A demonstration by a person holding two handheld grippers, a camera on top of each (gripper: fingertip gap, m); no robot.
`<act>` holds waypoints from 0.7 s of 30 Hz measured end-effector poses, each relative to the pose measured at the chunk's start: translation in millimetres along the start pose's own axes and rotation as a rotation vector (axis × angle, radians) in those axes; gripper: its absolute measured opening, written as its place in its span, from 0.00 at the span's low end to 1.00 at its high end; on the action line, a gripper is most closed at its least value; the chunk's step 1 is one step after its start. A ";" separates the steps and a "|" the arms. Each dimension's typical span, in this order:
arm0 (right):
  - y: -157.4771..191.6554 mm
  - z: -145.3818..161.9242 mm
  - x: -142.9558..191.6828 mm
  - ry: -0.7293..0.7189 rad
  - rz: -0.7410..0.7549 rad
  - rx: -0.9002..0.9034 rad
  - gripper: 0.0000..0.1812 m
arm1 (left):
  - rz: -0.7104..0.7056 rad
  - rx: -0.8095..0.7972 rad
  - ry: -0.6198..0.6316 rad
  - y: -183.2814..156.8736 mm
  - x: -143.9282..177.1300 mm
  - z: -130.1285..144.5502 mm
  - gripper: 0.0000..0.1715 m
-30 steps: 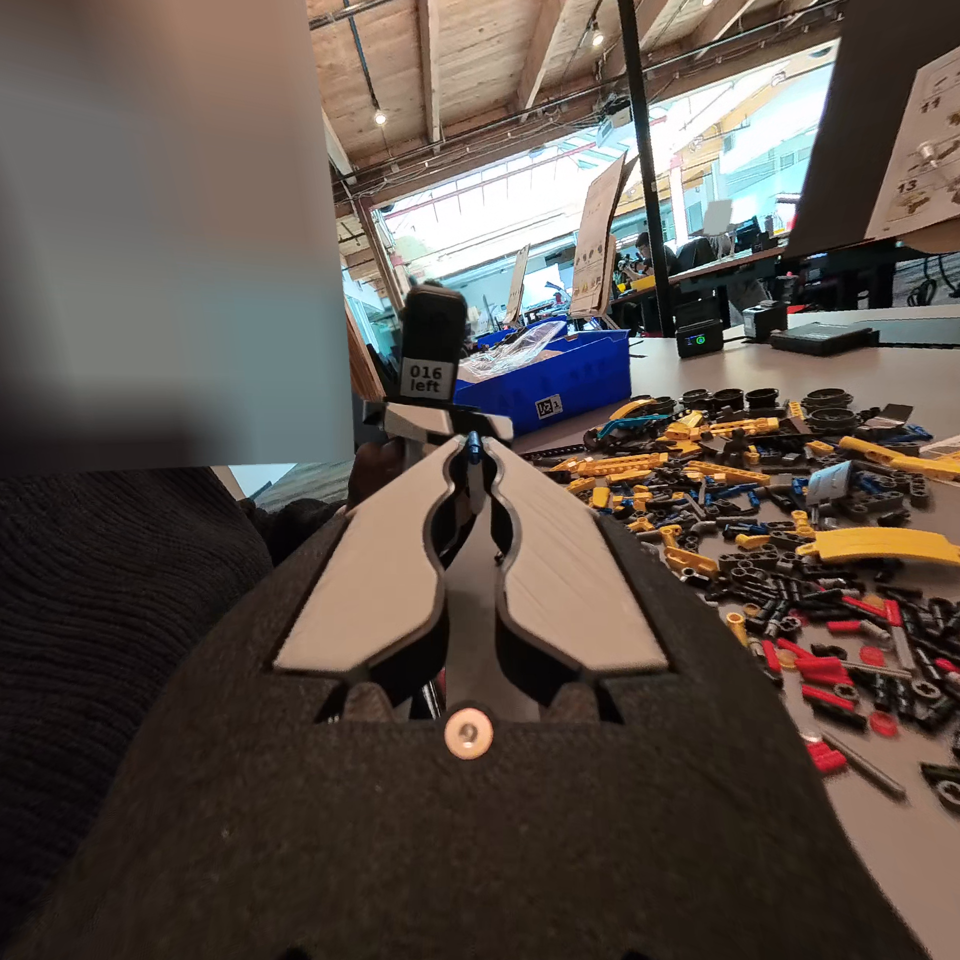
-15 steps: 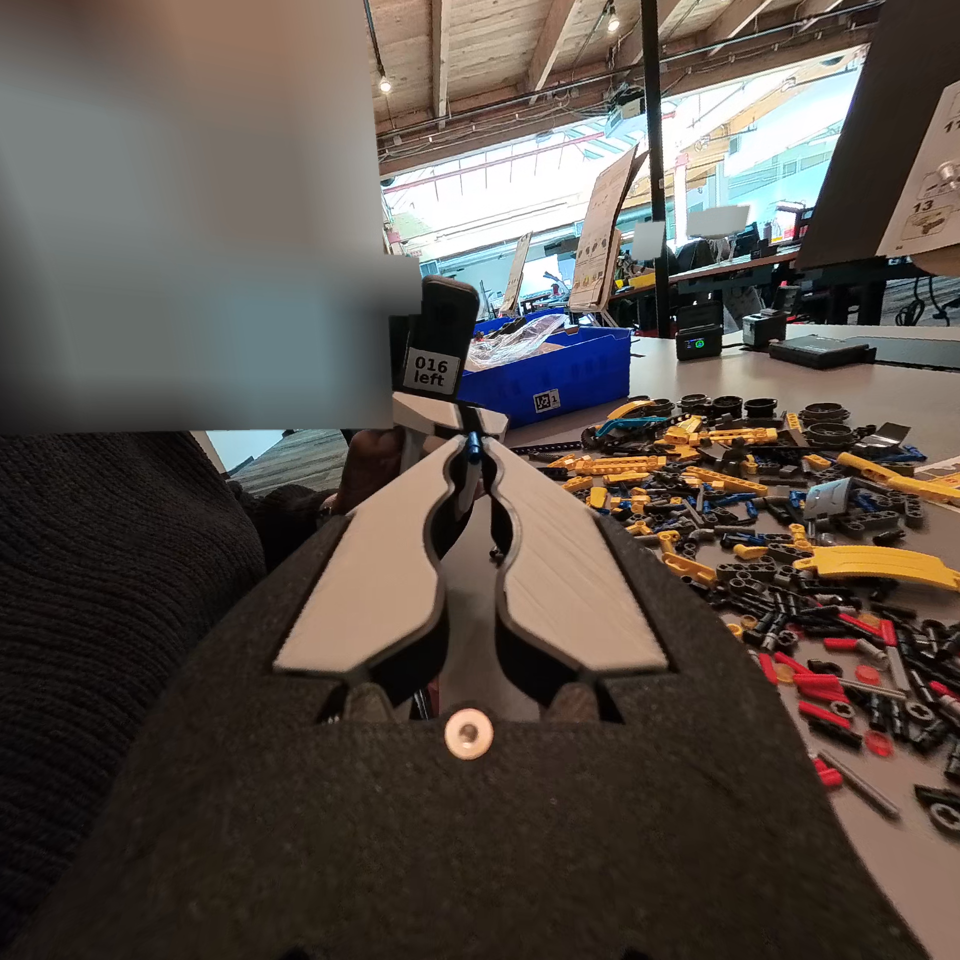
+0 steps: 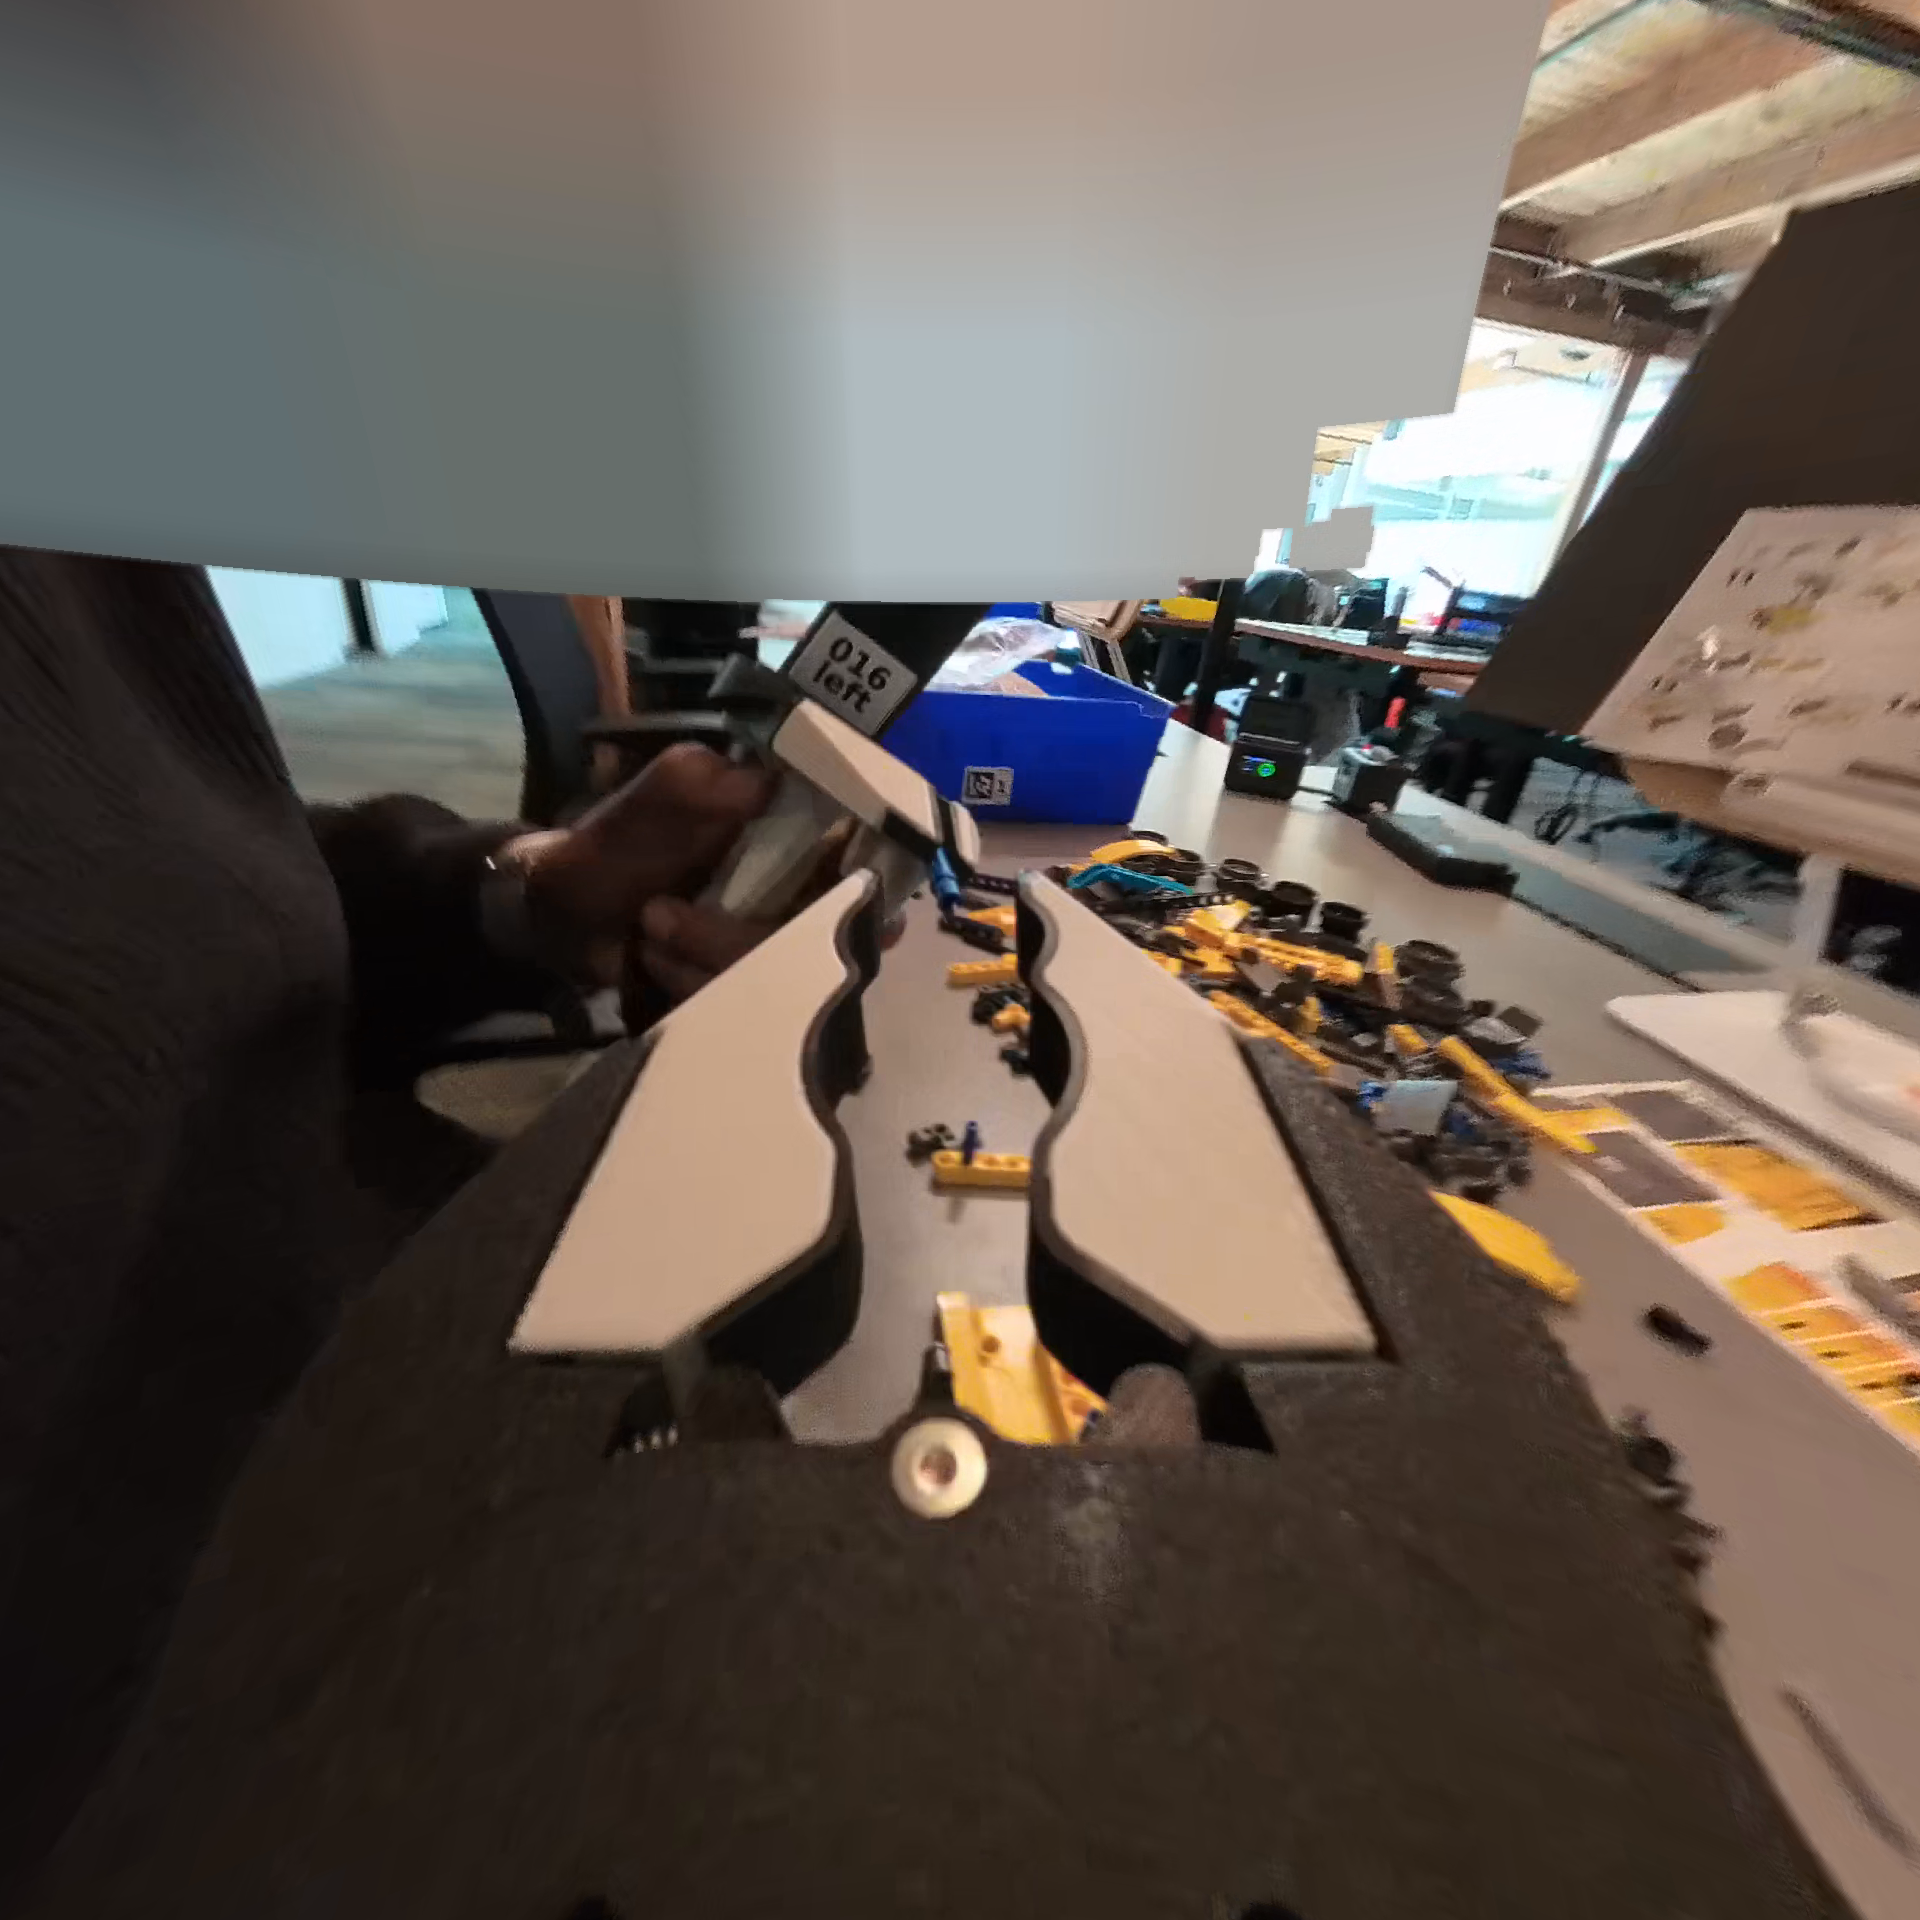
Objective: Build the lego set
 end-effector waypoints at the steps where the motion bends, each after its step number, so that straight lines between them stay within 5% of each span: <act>1: 1.4 -0.8 0.0 0.030 0.000 0.052 0.14 | 0.013 0.030 0.004 1.3 0.8 -0.1 0.02; 13: 9.1 -4.5 -10.5 0.149 -0.083 0.339 0.07 | 0.158 0.253 0.072 3.0 -0.4 5.9 0.02; 21: 8.5 -7.5 -12.6 0.131 -0.081 0.363 0.03 | 0.206 0.310 0.071 4.7 -3.5 6.9 0.02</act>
Point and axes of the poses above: each gripper's, where its closed fingertips meet, x back along the fingers, z out of its underside, y = z × x across the jaws, the point moved 7 cm from there along x, back along the fingers, and after that the axes turned 9 degrees about -z, right-handed, at the moved point
